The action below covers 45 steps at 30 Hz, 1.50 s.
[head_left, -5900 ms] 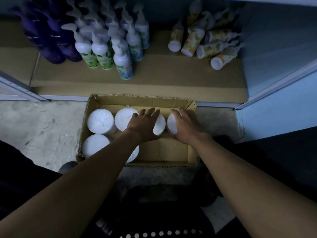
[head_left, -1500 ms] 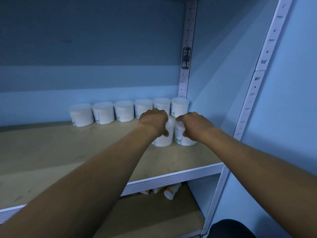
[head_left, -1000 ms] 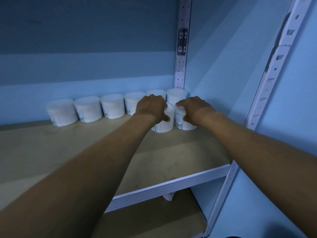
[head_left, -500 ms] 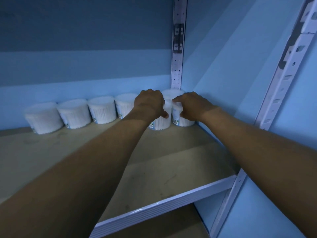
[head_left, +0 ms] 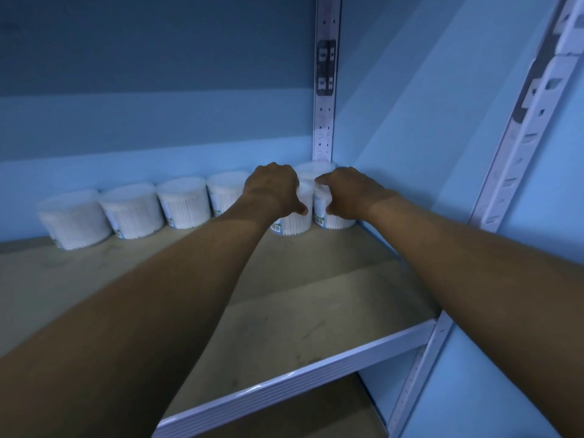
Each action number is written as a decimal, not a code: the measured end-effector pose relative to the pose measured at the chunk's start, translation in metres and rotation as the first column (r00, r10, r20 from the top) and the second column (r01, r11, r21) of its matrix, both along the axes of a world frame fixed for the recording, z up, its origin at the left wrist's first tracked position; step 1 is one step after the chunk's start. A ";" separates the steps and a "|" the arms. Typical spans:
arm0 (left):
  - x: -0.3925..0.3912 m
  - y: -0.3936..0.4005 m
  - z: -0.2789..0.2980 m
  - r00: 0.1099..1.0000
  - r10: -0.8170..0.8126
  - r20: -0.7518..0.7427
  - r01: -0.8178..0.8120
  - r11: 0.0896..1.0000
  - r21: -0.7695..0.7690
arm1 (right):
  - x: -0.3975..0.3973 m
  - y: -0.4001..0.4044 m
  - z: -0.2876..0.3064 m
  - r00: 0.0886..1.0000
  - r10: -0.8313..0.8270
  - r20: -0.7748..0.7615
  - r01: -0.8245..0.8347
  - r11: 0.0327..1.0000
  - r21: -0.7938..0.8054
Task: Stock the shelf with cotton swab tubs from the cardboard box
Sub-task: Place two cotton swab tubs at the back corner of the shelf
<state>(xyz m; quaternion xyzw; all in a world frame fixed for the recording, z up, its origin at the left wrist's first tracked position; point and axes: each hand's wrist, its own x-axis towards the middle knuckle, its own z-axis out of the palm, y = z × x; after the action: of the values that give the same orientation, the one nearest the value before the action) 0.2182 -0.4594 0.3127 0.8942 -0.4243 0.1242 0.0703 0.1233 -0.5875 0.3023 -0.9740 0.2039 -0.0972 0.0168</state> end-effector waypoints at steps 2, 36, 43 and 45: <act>-0.006 0.007 0.001 0.995 -0.044 -0.085 0.043 0.999 -0.019 | -0.002 0.004 0.000 1.000 -0.007 0.008 0.007 1.000 0.008; -0.202 0.370 -0.093 0.986 0.036 -0.165 -0.018 0.994 0.108 | -0.198 0.320 -0.096 0.941 0.337 -0.016 -0.333 0.937 0.103; -0.224 0.411 -0.151 0.955 0.140 -0.262 -0.105 0.984 0.143 | -0.206 0.354 -0.148 0.931 0.340 -0.133 -0.311 0.929 0.203; -0.225 0.419 -0.168 0.930 0.170 -0.326 -0.124 0.980 0.157 | -0.207 0.362 -0.160 0.921 0.353 -0.166 -0.310 0.921 0.236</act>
<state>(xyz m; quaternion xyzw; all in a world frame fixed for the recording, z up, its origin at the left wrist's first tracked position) -0.0072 -0.0409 0.1450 0.9341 -0.3452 -0.0549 0.0724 -0.0834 -0.2258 0.1420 -0.9922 0.0450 0.0296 0.1126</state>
